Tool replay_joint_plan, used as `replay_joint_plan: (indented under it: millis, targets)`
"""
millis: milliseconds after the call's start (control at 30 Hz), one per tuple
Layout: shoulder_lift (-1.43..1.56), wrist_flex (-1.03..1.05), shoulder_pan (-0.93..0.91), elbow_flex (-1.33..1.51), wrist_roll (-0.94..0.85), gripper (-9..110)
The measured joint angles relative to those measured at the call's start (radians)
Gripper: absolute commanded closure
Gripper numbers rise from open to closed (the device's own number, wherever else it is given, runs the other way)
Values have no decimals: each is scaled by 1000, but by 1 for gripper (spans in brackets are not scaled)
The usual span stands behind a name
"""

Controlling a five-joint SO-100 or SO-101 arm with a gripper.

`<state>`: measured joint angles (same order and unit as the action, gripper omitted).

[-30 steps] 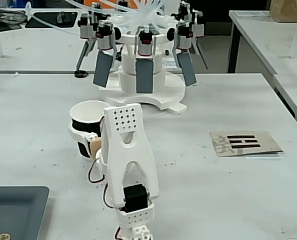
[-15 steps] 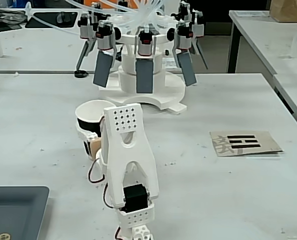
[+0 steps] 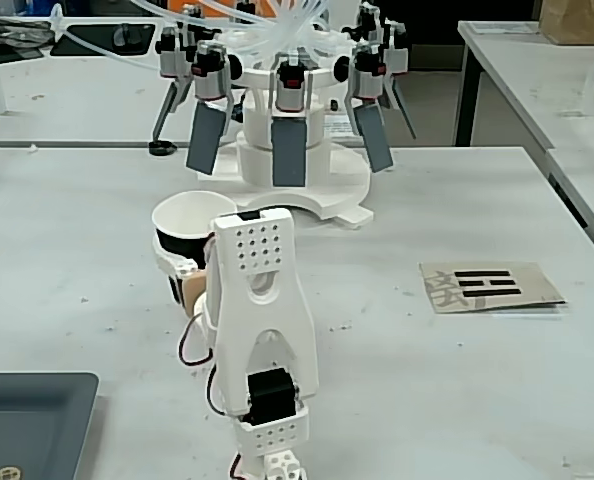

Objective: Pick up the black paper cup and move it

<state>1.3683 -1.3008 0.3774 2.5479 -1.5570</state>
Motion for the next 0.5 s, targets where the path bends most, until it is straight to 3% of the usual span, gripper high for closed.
replay_joint_plan:
  millis: [500]
  targets:
    - [216, -2, 0, 187, 0, 97]
